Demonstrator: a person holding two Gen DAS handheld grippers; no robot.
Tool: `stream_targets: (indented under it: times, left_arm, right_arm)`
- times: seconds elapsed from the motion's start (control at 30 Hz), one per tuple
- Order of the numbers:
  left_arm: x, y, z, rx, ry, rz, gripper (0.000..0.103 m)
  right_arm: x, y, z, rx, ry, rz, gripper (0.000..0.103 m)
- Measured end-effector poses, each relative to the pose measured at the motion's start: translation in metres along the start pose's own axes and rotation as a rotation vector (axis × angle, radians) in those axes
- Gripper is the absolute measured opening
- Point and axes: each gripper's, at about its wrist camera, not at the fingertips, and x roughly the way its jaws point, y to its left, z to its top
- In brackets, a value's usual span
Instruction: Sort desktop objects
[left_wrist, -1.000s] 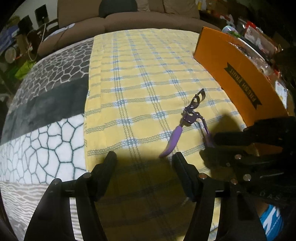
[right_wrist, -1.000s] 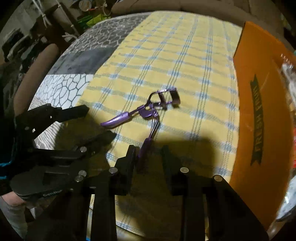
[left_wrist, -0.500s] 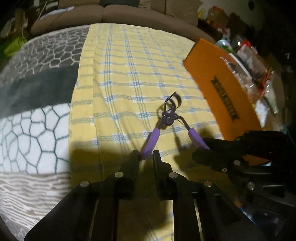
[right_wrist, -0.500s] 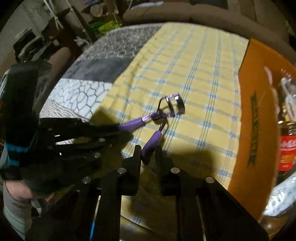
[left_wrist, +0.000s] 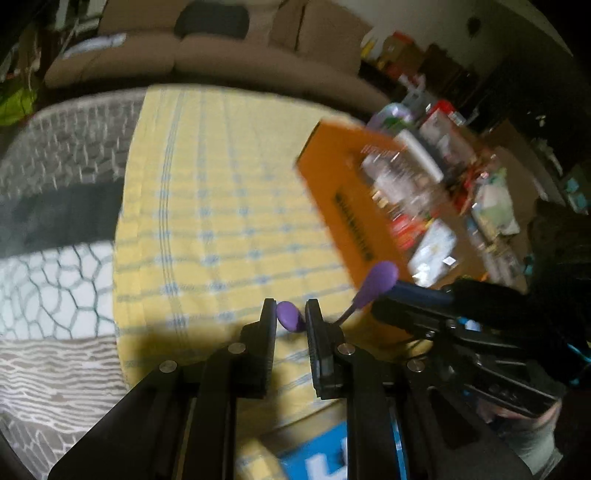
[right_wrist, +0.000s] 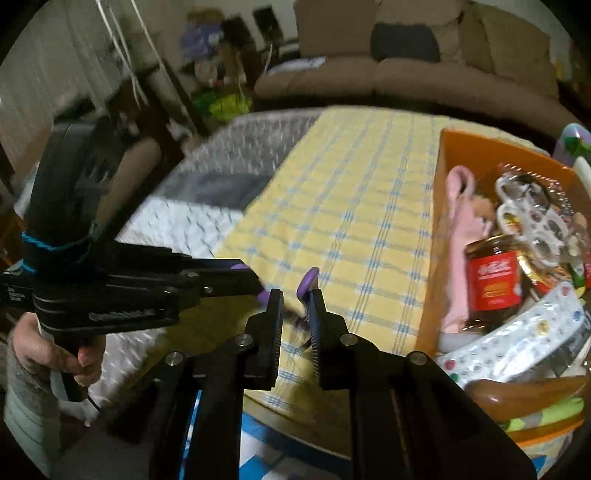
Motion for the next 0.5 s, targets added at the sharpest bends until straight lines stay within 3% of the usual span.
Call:
stream_targets:
  times: [0.23,0.5]
  left_arm:
    - [-0.048,-0.038,0.016,0.008,-0.154,0.019,0.017]
    - [-0.041,-0.084,0.045,0.035,-0.127,0.009,0.02]
  right_arm:
    - [-0.041,0.002,0.013,-0.015,-0.109,0.043,0.014]
    - [-0.094,-0.029,0.028,0.049,-0.23,0.044,0.014]
